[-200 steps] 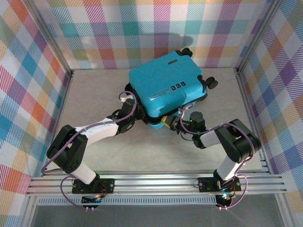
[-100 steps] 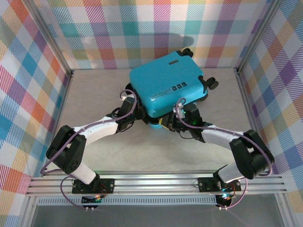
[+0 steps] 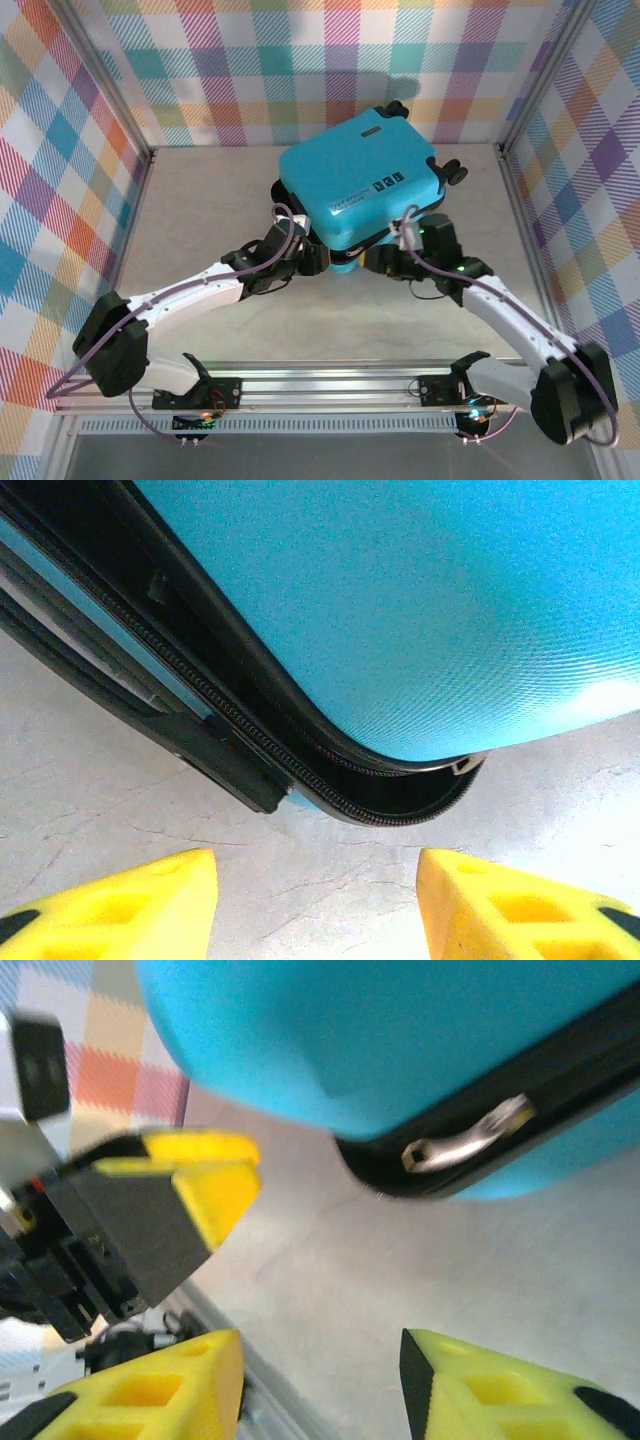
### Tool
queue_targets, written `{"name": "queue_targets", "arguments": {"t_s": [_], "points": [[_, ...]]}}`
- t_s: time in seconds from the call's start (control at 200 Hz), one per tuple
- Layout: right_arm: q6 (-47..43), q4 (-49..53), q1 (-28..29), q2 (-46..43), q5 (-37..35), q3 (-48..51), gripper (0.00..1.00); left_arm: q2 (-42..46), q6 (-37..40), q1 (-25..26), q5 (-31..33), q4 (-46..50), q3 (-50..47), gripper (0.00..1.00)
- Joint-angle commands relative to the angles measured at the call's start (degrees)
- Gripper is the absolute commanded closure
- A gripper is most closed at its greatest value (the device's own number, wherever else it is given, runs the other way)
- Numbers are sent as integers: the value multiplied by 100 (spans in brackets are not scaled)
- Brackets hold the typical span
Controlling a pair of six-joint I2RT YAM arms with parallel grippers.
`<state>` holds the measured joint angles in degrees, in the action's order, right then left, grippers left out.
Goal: Pack the luggage
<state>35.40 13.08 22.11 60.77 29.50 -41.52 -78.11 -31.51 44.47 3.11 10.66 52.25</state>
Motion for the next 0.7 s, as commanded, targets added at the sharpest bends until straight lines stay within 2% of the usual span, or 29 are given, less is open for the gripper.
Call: {"name": "queue_targets", "arguments": {"t_s": [0.0, 0.16, 0.28, 0.46, 0.585, 0.695], "points": [[-604, 738, -734, -320, -250, -400, 46, 58, 13, -21, -21, 162, -62, 44], [-892, 667, -1654, 0, -419, -825, 30, -140, -48, -9, -311, -195, -105, 42], [-1129, 690, -2251, 654, -592, -1378, 28, -184, -104, -16, -302, -335, -153, 41], [-1442, 803, -2721, 1596, -944, -2471, 15, -223, -242, -3, -325, -635, -327, 38], [-1637, 1066, -2963, 2229, -1056, -3251, 2, -257, -264, -7, -202, -593, -373, 36], [-1751, 1277, -3150, 2814, -1035, -3835, 1, -249, -263, -10, 51, -449, -356, 32]]}}
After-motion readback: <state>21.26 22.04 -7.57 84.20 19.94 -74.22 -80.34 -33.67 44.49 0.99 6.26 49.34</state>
